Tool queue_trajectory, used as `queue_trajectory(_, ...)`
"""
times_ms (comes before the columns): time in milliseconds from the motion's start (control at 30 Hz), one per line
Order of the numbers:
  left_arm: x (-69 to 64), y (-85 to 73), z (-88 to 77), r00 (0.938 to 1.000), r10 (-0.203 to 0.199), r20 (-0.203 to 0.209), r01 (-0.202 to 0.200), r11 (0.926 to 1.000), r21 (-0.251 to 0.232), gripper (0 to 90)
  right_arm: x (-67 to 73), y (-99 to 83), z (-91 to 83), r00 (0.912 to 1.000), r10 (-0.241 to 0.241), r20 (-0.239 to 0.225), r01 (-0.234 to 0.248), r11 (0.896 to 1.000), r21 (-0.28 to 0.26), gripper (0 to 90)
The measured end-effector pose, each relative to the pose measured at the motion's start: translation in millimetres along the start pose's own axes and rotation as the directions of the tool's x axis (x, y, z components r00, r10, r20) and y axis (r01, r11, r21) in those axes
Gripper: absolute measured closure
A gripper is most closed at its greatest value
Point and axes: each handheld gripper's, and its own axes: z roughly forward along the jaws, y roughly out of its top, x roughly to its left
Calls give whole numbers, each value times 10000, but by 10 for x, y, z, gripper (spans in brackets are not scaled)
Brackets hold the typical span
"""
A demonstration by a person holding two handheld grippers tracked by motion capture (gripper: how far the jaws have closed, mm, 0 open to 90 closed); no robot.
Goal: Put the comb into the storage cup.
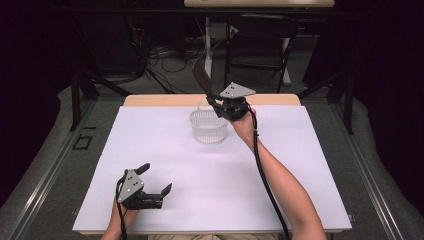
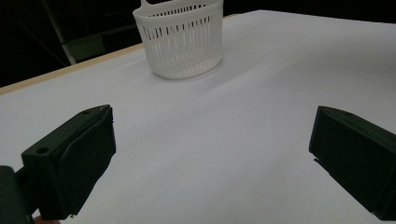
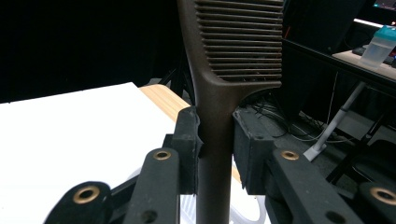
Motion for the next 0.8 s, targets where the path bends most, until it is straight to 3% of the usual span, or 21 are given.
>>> queue_trajectory(800,6,0,-12,10000,-5,-2,5,10000,-19,7,-7,-84,87,9967,-604,-534,622,9976,315,727)
